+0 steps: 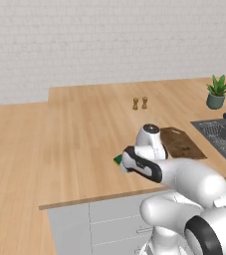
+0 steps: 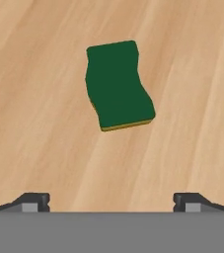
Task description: Pick up the sponge from the counter and clean the cutting board by briefly scrubbing or pressing down on the cutting board. Once finished, release the sponge.
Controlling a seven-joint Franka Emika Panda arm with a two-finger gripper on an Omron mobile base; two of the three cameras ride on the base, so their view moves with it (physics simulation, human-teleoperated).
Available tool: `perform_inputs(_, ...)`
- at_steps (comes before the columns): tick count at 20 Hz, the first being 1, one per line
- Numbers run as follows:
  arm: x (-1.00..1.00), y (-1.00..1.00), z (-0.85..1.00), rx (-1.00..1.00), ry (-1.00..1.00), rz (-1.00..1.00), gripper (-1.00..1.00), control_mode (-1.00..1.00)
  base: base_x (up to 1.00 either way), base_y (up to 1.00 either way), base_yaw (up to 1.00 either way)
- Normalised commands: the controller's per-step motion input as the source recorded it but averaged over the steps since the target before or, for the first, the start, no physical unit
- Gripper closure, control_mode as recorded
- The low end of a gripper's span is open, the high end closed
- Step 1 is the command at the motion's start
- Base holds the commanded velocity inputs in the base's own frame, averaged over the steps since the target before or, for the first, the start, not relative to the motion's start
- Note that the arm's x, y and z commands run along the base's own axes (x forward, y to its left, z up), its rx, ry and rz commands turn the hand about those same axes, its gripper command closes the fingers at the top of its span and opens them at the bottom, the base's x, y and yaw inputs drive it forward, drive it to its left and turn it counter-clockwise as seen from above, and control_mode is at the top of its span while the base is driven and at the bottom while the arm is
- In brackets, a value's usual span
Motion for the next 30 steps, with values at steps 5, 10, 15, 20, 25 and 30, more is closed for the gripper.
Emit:
perform_inputs(5,0.3,0.0,-0.02,0.0,0.0,0.0,-1.0,-1.0,0.0,0.0,0.0)
perform_inputs(10,0.23,0.09,-0.13,0.0,0.0,0.0,-1.0,-1.0,0.0,0.0,0.0)
perform_inputs(15,0.24,0.08,-0.16,0.0,0.0,0.0,-1.0,-1.0,0.0,0.0,0.0)
perform_inputs(20,0.29,0.0,-0.04,0.0,0.0,0.0,-1.0,-1.0,0.0,0.0,0.0)
perform_inputs(25,0.25,0.01,-0.13,0.0,0.0,0.0,-1.0,-1.0,0.0,0.0,0.0)
perform_inputs(30,0.18,0.07,-0.23,0.0,0.0,0.0,-1.0,-1.0,0.0,0.0,0.0)
